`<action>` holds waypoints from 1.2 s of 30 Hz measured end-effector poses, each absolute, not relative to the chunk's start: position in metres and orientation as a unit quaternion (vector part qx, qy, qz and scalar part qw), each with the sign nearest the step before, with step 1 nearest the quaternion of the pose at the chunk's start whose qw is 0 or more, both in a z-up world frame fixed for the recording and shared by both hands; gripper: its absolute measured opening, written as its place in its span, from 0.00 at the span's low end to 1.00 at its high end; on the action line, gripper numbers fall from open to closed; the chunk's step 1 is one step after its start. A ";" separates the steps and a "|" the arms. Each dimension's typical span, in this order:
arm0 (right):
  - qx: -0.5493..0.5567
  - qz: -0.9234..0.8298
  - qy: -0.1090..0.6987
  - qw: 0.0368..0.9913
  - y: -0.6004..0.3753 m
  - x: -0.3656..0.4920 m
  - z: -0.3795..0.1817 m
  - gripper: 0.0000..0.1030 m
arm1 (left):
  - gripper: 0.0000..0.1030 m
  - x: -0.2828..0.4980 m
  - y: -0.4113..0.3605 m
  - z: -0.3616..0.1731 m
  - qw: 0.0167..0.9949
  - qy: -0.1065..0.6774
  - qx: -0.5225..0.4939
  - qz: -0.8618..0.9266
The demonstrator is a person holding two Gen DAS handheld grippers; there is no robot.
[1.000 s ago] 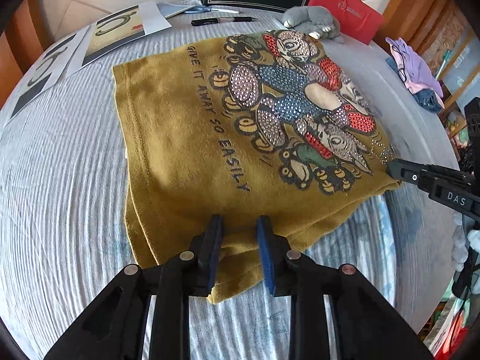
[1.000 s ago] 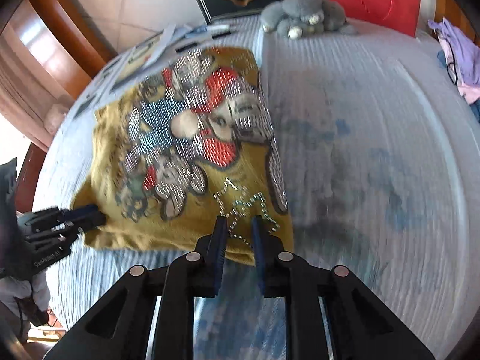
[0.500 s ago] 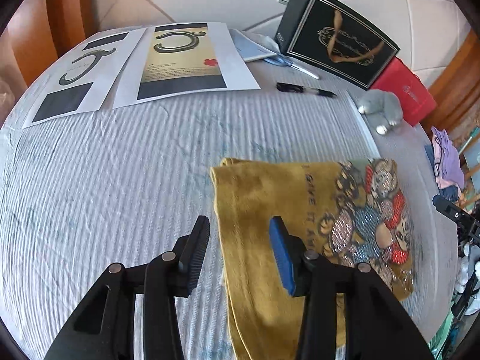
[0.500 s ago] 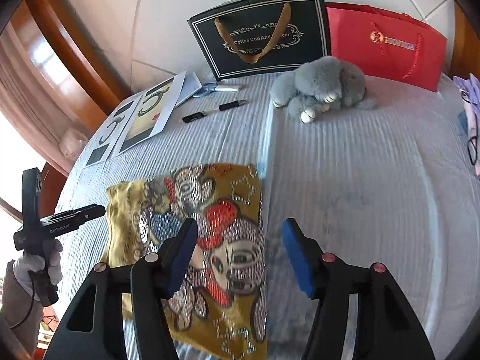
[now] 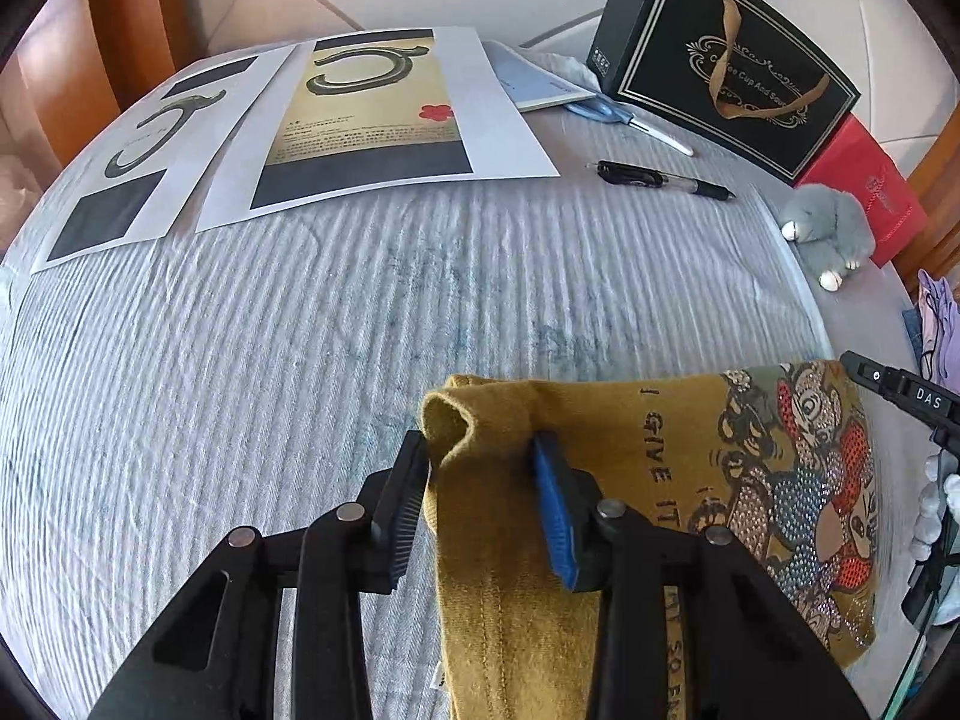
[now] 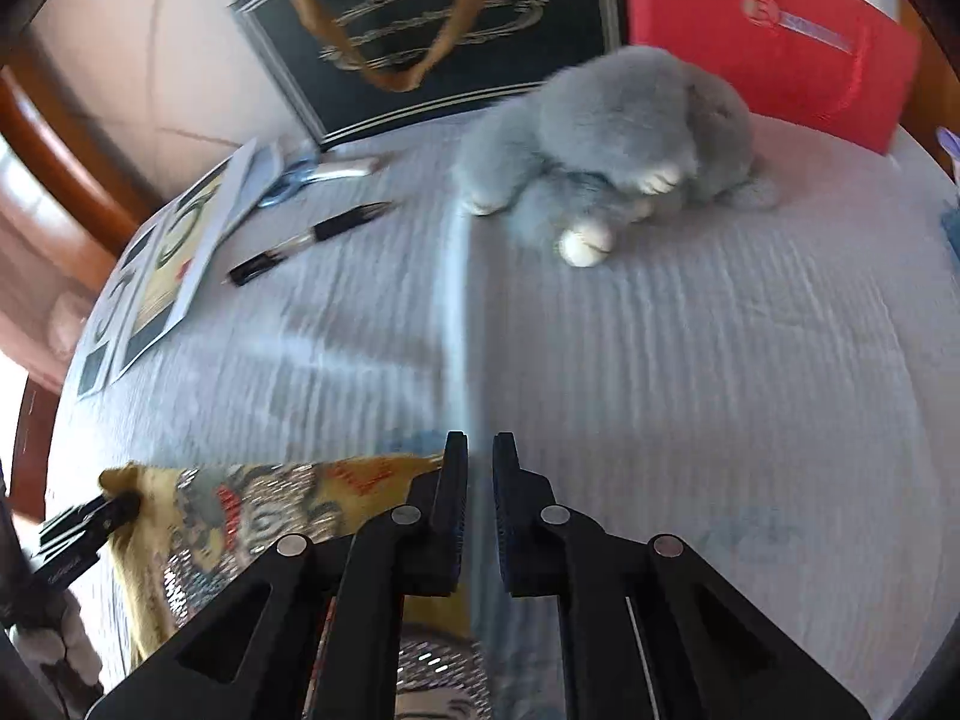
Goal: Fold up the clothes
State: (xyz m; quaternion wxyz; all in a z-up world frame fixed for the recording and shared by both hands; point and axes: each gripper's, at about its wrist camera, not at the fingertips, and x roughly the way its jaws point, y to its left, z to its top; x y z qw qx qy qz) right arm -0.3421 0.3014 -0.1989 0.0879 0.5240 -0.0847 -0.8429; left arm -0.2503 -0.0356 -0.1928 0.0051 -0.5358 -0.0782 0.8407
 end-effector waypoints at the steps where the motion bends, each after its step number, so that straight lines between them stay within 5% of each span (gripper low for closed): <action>1: 0.523 -0.842 -0.102 0.087 0.310 -0.340 -0.199 0.04 | 0.37 -0.251 -0.037 -0.193 0.003 -0.080 -0.536 0.840; 13: 0.504 -0.833 -0.066 0.219 0.288 -0.241 -0.155 0.06 | 0.37 -0.175 -0.011 -0.155 0.055 -0.042 -0.524 0.849; 24: 0.551 -0.817 -0.067 0.156 0.315 -0.206 -0.185 0.00 | 0.37 -0.128 -0.003 -0.183 0.050 -0.034 -0.567 0.821; 29: 0.532 -0.824 -0.098 0.168 0.337 -0.161 -0.169 0.08 | 0.37 -0.101 -0.007 -0.169 0.065 -0.040 -0.560 0.825; 36: 0.548 -0.813 -0.078 0.183 0.316 -0.140 -0.192 0.06 | 0.37 -0.075 0.021 -0.184 0.087 0.022 -0.554 0.827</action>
